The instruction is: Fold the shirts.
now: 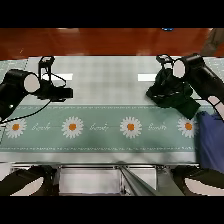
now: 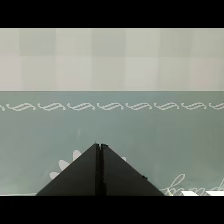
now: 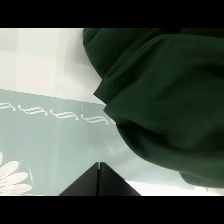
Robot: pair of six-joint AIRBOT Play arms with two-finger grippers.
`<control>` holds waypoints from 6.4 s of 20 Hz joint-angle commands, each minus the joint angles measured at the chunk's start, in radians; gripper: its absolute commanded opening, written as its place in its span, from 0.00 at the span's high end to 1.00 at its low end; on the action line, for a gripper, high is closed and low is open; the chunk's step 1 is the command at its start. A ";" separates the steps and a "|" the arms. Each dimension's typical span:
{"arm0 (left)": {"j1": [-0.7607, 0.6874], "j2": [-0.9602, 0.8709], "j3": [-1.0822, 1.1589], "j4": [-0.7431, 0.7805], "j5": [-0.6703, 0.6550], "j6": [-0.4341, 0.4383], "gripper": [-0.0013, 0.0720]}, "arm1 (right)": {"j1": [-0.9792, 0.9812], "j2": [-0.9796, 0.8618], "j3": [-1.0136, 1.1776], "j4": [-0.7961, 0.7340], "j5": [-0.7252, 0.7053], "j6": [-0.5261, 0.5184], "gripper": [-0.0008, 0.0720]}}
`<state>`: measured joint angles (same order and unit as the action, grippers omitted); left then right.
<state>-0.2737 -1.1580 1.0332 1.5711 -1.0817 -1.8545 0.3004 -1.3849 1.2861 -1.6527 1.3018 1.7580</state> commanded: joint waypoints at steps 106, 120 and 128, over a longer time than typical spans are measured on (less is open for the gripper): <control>0.121 0.528 -0.355 -0.245 0.159 0.087 0.29 | 0.259 0.112 0.313 -0.046 0.082 -0.204 0.96; 0.407 0.483 -0.193 -0.274 0.128 0.089 0.29 | -0.319 0.294 -0.128 -0.164 -0.005 -0.065 0.42; 0.421 0.197 -0.570 -0.961 0.026 0.553 0.29 | -0.727 0.490 -0.765 0.823 -0.305 -0.495 0.42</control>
<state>0.1455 -0.8387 0.5438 0.8455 -1.0317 -1.4853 -0.3523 -0.9264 0.6743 -1.1076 1.0481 1.4185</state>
